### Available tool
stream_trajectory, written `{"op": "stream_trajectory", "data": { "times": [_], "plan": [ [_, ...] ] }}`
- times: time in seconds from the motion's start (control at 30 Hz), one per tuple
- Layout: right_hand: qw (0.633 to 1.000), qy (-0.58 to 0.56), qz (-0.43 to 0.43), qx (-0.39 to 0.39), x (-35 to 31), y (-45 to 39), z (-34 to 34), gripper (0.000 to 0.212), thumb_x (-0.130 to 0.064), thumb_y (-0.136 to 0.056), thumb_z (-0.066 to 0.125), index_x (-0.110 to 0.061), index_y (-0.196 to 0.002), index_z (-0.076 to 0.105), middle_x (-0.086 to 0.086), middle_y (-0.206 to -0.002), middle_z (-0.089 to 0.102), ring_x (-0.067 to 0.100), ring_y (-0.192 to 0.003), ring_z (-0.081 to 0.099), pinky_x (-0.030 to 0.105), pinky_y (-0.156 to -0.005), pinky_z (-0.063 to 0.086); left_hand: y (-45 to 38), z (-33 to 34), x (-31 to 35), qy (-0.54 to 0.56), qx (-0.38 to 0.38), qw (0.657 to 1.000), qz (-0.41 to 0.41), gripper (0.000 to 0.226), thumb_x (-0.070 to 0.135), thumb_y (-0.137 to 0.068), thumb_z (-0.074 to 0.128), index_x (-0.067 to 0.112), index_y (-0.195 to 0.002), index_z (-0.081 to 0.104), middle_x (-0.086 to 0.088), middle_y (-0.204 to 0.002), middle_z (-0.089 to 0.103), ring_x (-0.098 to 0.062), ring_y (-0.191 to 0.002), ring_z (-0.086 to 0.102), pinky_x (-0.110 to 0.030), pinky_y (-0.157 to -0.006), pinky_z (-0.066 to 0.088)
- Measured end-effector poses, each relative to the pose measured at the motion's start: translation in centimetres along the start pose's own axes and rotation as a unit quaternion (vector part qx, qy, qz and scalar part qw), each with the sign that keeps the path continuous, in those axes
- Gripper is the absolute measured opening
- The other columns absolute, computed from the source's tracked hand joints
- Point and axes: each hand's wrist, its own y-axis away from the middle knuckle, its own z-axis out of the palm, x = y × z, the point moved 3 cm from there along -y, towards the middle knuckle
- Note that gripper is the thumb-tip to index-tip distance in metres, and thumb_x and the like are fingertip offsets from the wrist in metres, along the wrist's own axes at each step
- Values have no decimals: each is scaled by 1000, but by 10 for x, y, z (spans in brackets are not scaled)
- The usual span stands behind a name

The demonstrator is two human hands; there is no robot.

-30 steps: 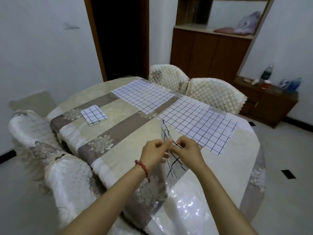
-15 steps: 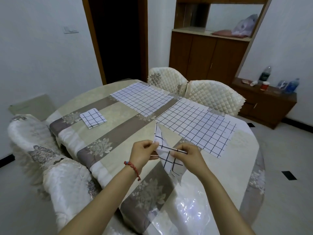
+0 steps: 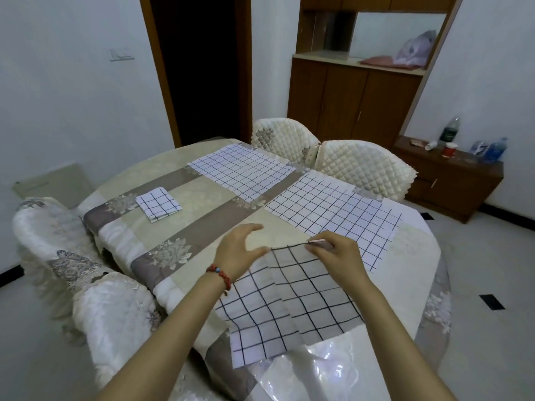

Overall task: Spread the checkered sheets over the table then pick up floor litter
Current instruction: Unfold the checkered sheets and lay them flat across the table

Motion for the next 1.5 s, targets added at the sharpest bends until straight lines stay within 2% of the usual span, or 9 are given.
{"op": "stream_trajectory", "data": {
  "times": [0.1, 0.2, 0.57, 0.8, 1.0, 1.07, 1.17, 1.33, 1.5],
  "plan": [
    [999, -14, -20, -32, -8, 1, 5, 23, -12, -77, 72, -33, -67, 66, -18, -68, 68, -12, -72, 62, 2, -65, 43, -2, 19, 33, 22, -99, 991, 93, 46, 23, -69, 77, 18, -113, 62, 7, -115, 62, -3, -108, 52, -1, -91, 32],
    [999, -1, -45, -27, -14, 2, 0, 30, -15, -76, 72, -39, -60, 63, -19, -59, 64, -4, -63, 58, 6, -59, 41, -4, 27, 48, 55, -136, 983, 114, 13, 15, -72, 74, 10, -83, 70, 4, -77, 65, -7, -75, 56, -16, -73, 46],
    [992, -110, 67, 2, 17, 22, -66, 19, -14, -80, 69, -16, -61, 70, -8, -58, 65, 1, -59, 59, 9, -57, 45, -26, -17, 31, 202, 45, 978, 28, 36, 8, -78, 67, 25, -50, 53, 13, -48, 46, -1, -51, 41, -13, -54, 35],
    [980, -167, 101, 36, 23, 23, -65, 18, -14, -79, 69, -3, -65, 67, 6, -69, 66, 17, -68, 62, 31, -71, 50, -29, -27, 19, 229, 97, 968, -14, 17, 10, -80, 65, 4, -66, 60, -7, -65, 51, -13, -62, 46, -11, -57, 42],
    [977, -177, 99, 64, 16, 17, -50, 14, -13, -74, 74, -13, -60, 72, -4, -61, 70, 7, -62, 66, 18, -63, 54, -21, -22, 18, 203, 135, 967, -75, 10, 16, -80, 68, 12, -88, 63, -4, -84, 57, -12, -77, 51, -23, -74, 44],
    [977, -182, 93, 68, 12, 14, -46, 12, -12, -72, 75, -12, -61, 73, -4, -60, 70, 5, -60, 65, 11, -58, 52, -14, -18, 16, 156, 171, 965, -122, 42, 20, -77, 70, 14, -115, 54, 1, -107, 47, -12, -98, 46, -27, -87, 40],
    [974, -195, 90, 68, 7, 10, -39, 9, -10, -71, 76, -9, -63, 71, -6, -59, 70, 3, -58, 65, 10, -54, 49, 7, -9, 30, 113, 211, 967, -93, 41, 22, -76, 71, 16, -113, 54, 3, -112, 38, -12, -97, 44, -24, -85, 37],
    [982, -170, 70, 37, -1, 9, -24, 19, -15, -71, 76, 1, -71, 66, 3, -65, 68, 11, -63, 64, 24, -60, 52, 31, 23, 60, 172, 102, 979, -48, 12, 27, -81, 65, 25, -70, 60, 9, -73, 61, -10, -68, 60, -21, -64, 48],
    [985, -162, 49, -17, -10, 16, -10, 16, -23, -78, 71, -11, -69, 68, -1, -62, 68, 8, -61, 62, 17, -59, 50, 35, 41, 71, 297, -1, 948, -118, 18, 29, -83, 61, 19, -69, 64, 0, -68, 66, -10, -56, 65, -23, -52, 53]
  ]
}}
